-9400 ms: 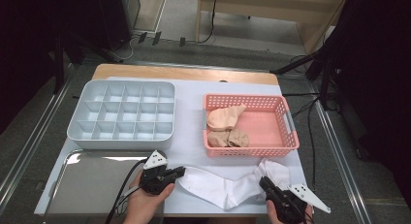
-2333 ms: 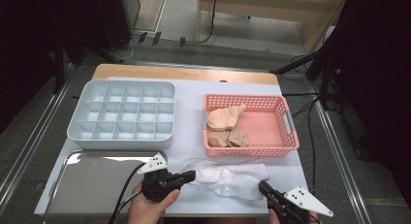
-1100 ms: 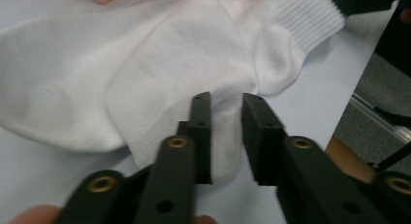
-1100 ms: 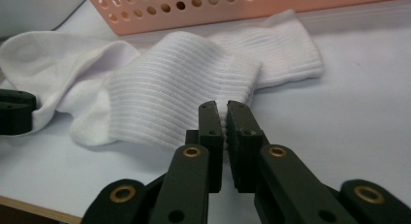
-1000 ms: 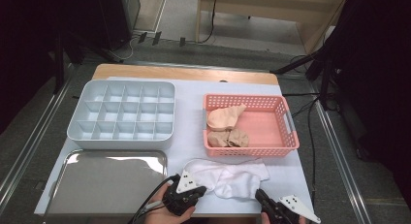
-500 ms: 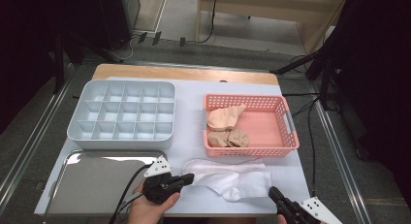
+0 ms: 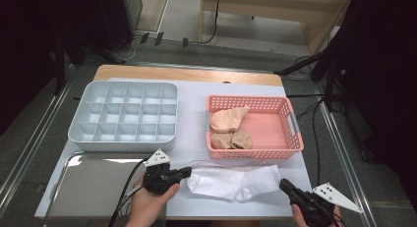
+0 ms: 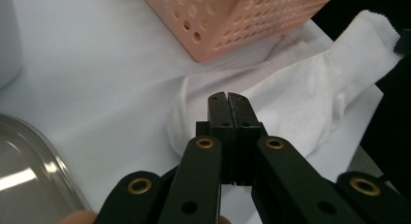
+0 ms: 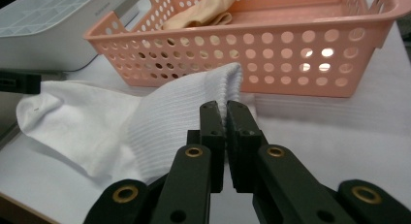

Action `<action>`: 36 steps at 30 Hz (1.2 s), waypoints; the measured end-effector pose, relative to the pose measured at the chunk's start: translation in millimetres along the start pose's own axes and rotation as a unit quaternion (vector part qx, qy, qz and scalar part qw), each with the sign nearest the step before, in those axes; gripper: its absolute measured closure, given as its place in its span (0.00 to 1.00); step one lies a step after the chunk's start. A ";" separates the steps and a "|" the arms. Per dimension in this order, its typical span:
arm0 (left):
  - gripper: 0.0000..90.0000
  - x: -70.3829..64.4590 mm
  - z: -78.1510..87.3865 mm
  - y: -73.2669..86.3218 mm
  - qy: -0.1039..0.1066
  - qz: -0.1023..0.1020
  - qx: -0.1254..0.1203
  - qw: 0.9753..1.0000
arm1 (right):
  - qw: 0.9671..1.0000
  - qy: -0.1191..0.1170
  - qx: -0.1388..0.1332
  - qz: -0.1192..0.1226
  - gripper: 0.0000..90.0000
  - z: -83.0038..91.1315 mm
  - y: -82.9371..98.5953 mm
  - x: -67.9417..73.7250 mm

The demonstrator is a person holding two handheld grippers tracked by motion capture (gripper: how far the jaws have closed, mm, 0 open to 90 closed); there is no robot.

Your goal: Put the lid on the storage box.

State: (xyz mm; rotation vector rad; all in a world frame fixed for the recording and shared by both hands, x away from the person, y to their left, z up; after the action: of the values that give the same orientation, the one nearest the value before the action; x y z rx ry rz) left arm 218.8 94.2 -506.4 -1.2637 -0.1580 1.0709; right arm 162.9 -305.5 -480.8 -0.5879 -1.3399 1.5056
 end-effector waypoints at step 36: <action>0.62 6.0 -15.7 8.9 -0.031 0.010 -0.012 0.999 | 0.996 0.056 -0.024 -0.071 0.64 -41.5 40.1 -20.4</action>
State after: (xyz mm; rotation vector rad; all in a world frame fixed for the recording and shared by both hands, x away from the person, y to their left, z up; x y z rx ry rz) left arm 226.9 87.0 -522.1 -1.2565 -0.2053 1.1284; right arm 192.2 -300.7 -534.5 -0.5865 -1.3058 1.3107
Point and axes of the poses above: each handheld gripper's, and its own axes: z roughly backward along the jaws, y roughly out of its underside, x roughly to its left, the point moved 1 cm from there along -z, roughly forward along the jaws, and after that the axes turned 13 degrees about -x, right-handed, at the moved point
